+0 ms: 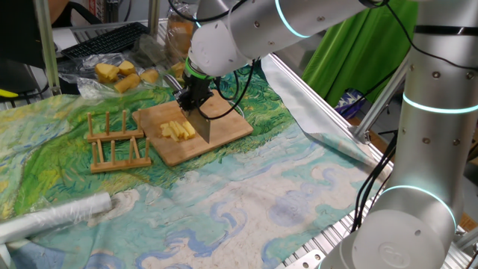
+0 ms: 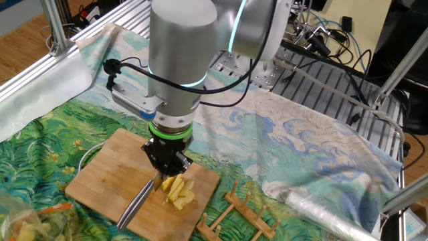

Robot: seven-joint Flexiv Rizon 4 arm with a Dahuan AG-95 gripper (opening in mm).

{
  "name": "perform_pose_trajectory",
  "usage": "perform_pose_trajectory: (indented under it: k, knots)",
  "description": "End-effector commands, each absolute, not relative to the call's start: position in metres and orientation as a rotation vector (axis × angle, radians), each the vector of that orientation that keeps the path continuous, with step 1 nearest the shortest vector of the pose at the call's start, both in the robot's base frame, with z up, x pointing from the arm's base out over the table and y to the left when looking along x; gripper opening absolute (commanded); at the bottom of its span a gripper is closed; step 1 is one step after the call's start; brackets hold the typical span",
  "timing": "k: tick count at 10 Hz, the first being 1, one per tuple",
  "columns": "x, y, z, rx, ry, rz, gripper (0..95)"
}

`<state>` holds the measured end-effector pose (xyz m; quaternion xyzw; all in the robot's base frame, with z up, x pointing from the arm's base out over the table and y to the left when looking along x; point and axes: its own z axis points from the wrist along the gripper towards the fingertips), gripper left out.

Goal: Chop the potatoes

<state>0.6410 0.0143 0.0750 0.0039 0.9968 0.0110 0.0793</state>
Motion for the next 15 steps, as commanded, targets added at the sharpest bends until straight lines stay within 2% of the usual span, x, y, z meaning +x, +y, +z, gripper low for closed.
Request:
perform_pose_trajectory:
  k: [1, 15]
  knots:
    - [0.6419, 0.0140, 0.0753, 0.020, 2.980, 0.037, 0.0]
    - [0.6441, 0.0136, 0.0705, 0.057, 3.011, 0.054, 0.0]
